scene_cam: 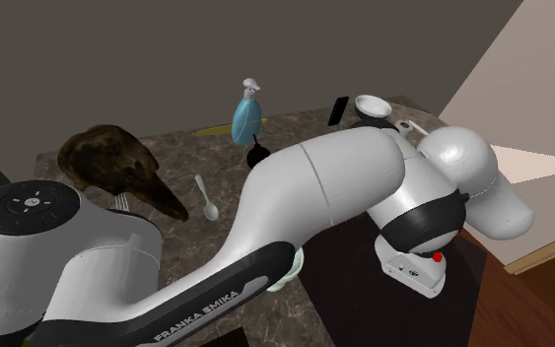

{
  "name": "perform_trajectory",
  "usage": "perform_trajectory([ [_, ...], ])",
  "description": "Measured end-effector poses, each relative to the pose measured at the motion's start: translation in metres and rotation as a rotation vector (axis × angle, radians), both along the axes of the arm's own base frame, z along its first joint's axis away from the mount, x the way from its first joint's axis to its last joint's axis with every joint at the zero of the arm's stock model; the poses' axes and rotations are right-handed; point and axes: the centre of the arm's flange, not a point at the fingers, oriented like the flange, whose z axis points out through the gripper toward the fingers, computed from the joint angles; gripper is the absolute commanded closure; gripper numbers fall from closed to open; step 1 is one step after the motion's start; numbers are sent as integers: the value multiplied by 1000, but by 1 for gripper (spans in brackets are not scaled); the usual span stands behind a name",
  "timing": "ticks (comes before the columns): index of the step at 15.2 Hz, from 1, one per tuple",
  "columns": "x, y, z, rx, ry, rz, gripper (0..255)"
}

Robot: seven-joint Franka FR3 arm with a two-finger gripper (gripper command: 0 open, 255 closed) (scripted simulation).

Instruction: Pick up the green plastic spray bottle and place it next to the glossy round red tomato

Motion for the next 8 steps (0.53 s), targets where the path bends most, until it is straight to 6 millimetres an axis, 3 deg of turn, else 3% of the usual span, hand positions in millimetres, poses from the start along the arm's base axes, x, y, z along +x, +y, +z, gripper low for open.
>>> perform_trajectory([
  [5,0,1,-25,0,0,0,255],
  [8,-1,0,-30,0,0,0,255],
])
